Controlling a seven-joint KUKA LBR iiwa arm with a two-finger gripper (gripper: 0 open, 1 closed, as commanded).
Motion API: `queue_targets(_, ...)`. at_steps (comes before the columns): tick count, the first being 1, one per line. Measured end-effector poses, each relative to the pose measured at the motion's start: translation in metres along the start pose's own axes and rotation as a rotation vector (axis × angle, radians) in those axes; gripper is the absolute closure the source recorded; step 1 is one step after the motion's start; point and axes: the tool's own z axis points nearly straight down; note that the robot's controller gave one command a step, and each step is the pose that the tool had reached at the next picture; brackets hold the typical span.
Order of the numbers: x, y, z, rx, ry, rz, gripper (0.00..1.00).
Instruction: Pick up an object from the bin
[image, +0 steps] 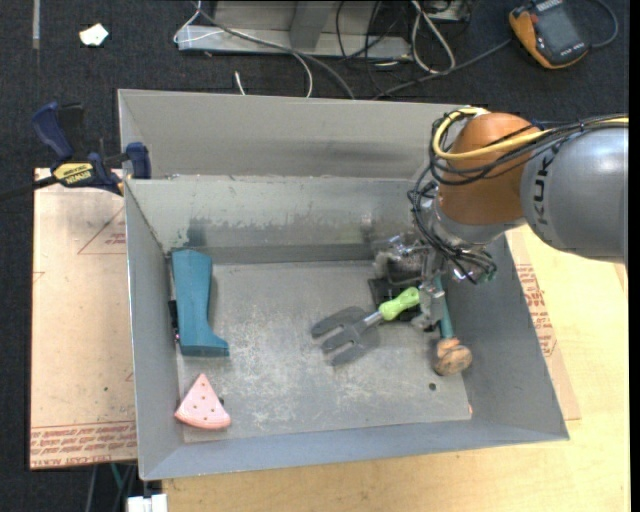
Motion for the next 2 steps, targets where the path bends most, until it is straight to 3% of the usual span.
queue_targets(1,0.0087,0.0054,0.0007,-0.008,0.001,0.013,1.0)
queue_targets(2,0.0087,0.0054,0.0007,-0.008,0.001,0.014,1.0)
